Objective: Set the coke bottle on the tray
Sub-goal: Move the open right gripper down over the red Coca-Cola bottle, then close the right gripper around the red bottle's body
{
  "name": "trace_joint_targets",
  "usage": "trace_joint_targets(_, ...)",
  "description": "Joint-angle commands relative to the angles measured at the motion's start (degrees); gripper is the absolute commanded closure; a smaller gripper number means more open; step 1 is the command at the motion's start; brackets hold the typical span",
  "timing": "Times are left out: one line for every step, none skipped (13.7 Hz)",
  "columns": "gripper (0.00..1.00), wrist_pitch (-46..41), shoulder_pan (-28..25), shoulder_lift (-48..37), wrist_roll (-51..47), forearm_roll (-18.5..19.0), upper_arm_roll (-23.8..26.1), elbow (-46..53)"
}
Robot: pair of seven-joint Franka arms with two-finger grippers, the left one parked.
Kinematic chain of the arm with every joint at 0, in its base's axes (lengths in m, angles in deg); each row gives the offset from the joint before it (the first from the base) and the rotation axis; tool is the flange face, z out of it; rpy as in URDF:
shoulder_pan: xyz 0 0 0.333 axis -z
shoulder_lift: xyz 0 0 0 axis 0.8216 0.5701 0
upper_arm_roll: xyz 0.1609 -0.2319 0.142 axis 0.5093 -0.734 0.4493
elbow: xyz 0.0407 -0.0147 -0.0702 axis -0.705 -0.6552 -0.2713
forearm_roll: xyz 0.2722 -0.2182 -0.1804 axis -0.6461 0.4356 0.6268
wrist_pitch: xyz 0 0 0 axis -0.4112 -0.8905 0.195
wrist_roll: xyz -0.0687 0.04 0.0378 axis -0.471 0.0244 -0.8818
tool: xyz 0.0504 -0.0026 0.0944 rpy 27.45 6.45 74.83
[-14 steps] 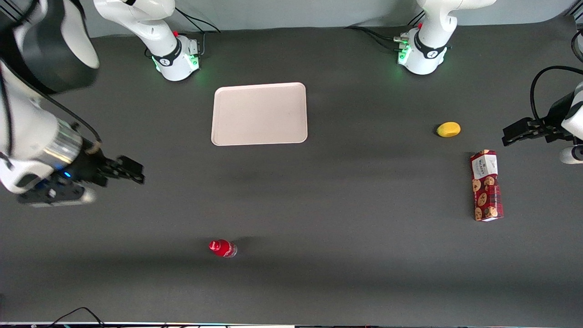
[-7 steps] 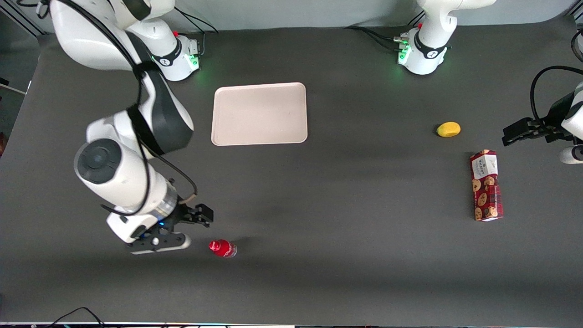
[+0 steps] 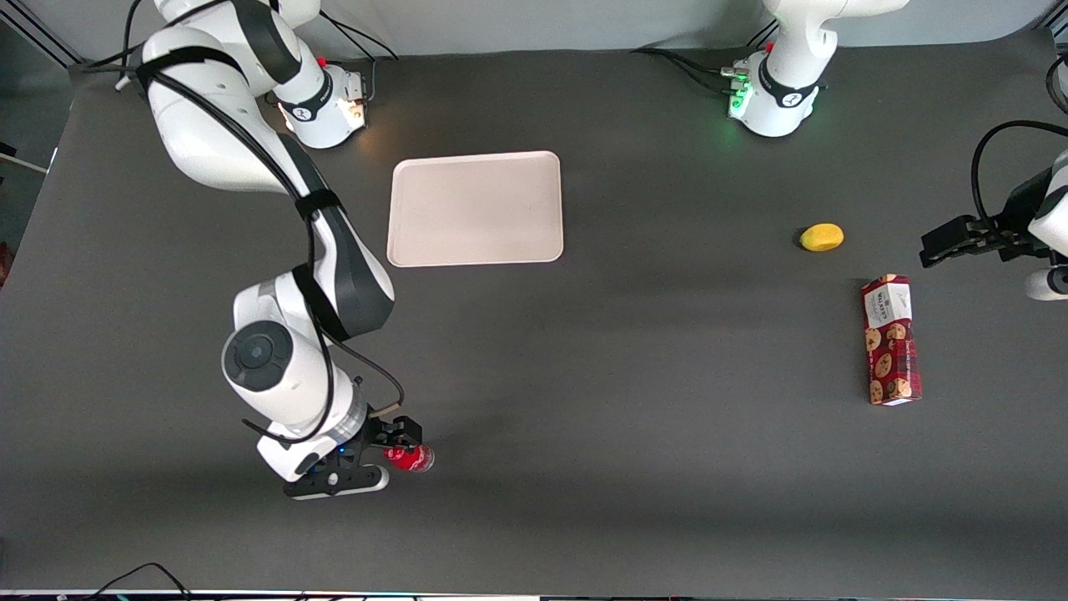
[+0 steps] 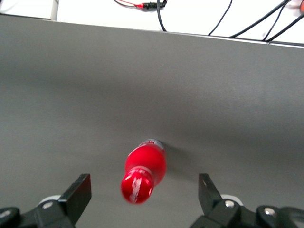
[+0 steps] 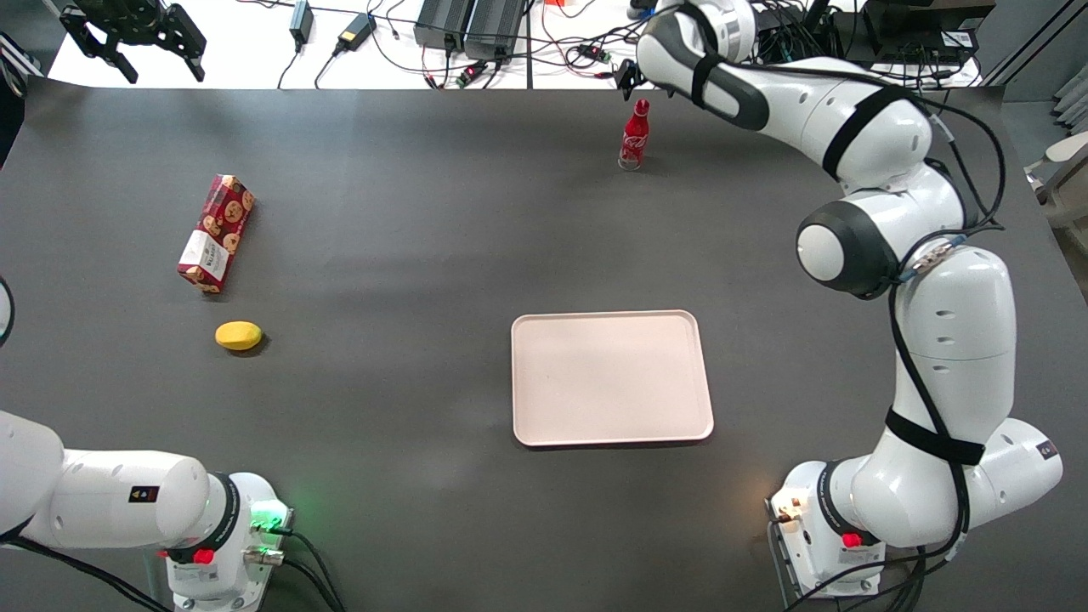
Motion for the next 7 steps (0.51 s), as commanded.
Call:
trace_joint_targets(0.0,0.8,0.0,3.3,1.0,0.5,-0.2,3.4)
trace_joint_targets(0.0,0.8,-0.1,3.4,0.8,0.5,-0.2,3.4)
trace_joint_targets(0.0,0.7,-0.1,3.3,0.8,0.4,-0.1,3.3)
trace_joint_targets(0.03,0.7,0.0,3.3,0.7,0.3,-0.1,3.2)
trace_joint_targets(0.05,0.7,-0.1,3.3,0.4,0.2,-0.1,3.2)
trace_joint_targets(0.05,0.6,-0.3,3.2,0.2,0.1,0.0,3.2)
trace_joint_targets(0.05,0.4,-0.3,3.0,0.3,0.1,0.2,3.0)
